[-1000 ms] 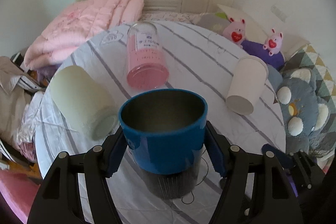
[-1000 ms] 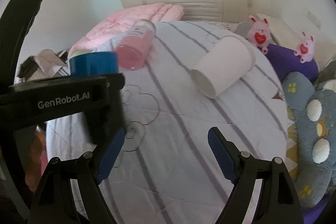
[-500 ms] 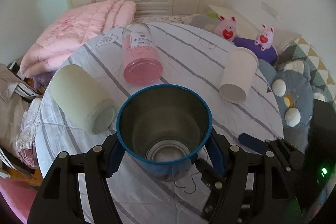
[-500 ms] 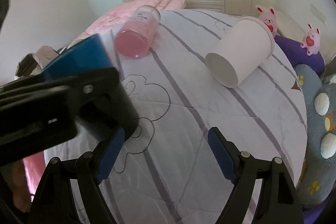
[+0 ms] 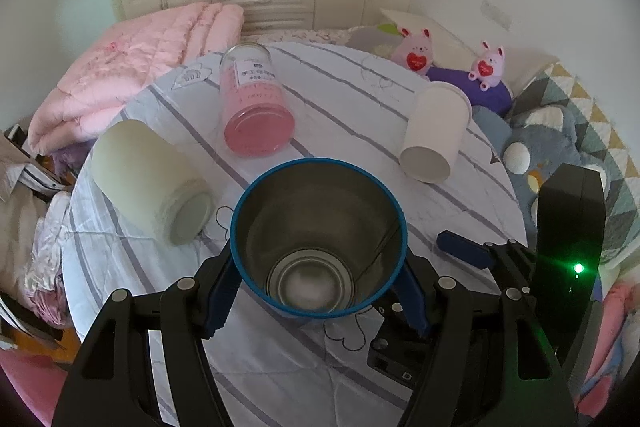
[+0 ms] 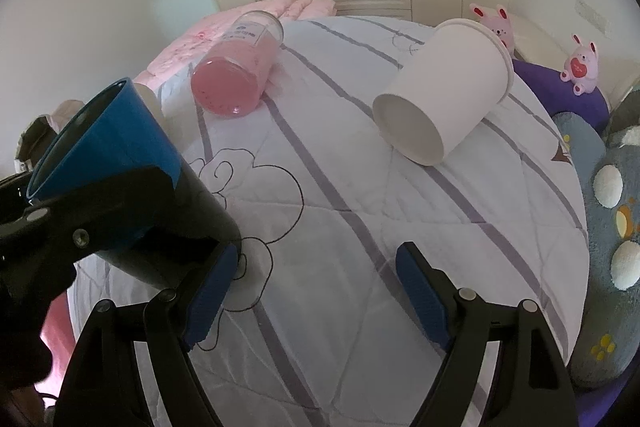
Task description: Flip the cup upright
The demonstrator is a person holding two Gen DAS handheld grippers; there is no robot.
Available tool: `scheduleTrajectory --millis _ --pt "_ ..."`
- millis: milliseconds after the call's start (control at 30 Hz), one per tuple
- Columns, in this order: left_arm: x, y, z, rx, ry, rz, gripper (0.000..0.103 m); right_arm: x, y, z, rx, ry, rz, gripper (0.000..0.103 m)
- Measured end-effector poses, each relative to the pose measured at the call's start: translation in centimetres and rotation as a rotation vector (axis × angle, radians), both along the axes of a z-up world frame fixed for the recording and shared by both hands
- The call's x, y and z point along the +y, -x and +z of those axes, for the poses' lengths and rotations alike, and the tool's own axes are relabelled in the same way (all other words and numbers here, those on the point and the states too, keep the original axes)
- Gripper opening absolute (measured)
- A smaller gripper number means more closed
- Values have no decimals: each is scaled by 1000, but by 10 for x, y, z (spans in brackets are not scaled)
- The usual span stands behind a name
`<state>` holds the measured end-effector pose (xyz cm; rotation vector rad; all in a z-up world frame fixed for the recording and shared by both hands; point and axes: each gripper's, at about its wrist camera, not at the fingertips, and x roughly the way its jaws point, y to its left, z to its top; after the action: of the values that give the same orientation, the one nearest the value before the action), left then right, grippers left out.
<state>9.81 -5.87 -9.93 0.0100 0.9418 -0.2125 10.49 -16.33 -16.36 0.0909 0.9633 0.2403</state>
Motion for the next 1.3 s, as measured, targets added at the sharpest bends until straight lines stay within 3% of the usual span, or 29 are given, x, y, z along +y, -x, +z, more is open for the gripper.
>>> scheduleTrajectory --millis 100,200,400,667,900,1000,1133,1300 --pt "3 1 1 9 22 -2 72 2 0 1 2 5 2 83" --pt "5 6 4 5 28 -3 89 1 4 4 -3 10 -3 83" --pt "12 21 20 -42 65 -38 98 -5 15 19 -35 28 -32 83" --pt "34 48 34 -115 45 -16 101 -5 35 46 -101 36 -63 83" --pt "51 73 38 -184 -51 40 102 -1 51 61 -154 48 -85 83" --pt "58 84 42 -235 -58 59 103 0 60 71 -184 51 -95 83" --pt "62 94 45 -297 -49 65 103 3 80 86 -268 73 -109 83" --pt "59 100 42 -303 -58 51 103 11 100 99 -375 135 -118 83"
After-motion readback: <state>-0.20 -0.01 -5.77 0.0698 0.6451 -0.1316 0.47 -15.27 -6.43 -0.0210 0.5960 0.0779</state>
